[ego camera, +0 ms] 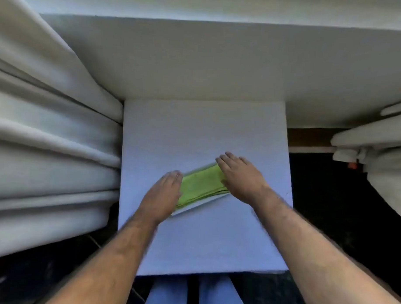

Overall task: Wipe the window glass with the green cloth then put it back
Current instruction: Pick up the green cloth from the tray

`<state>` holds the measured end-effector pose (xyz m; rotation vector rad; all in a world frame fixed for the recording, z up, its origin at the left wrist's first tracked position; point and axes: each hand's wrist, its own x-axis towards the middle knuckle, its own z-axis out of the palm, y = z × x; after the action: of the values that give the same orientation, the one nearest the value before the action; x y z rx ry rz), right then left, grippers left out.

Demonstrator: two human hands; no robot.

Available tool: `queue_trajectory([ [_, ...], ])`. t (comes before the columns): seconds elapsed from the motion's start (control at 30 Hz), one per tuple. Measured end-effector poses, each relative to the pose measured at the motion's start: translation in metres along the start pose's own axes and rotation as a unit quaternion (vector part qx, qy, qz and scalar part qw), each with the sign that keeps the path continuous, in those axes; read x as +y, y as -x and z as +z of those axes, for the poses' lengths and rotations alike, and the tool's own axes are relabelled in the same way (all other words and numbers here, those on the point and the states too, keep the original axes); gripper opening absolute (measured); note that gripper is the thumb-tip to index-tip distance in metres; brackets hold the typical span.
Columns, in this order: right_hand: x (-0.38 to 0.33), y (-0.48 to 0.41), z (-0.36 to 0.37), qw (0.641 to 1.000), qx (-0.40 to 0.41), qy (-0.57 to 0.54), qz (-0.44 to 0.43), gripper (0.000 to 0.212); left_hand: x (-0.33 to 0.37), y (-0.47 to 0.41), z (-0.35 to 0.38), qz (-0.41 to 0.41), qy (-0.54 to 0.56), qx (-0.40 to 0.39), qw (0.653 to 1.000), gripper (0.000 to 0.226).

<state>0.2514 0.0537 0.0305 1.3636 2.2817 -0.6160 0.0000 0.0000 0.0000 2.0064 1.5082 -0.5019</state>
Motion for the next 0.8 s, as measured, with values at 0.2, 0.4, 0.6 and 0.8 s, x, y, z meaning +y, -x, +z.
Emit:
queue_trajectory([
  [0.2,-0.012,-0.039,0.061,0.999,-0.005,0.036,0.015,0.051,0.0,-0.019,0.057,-0.029,-0.103,0.116,0.987,0.063],
  [0.4,-0.023,-0.051,0.072,0.996,0.02,0.049,0.068,0.038,0.013,-0.034,0.062,-0.104,-0.074,0.125,0.984,0.05],
  [0.6,-0.029,-0.04,0.021,0.995,-0.052,0.018,0.089,0.036,-0.002,-0.029,0.019,-0.066,0.089,0.009,0.994,0.033],
  [0.8,-0.03,-0.021,-0.072,0.992,-0.051,-0.01,0.117,0.035,-0.018,-0.001,-0.069,-0.071,0.205,0.012,0.976,0.028],
])
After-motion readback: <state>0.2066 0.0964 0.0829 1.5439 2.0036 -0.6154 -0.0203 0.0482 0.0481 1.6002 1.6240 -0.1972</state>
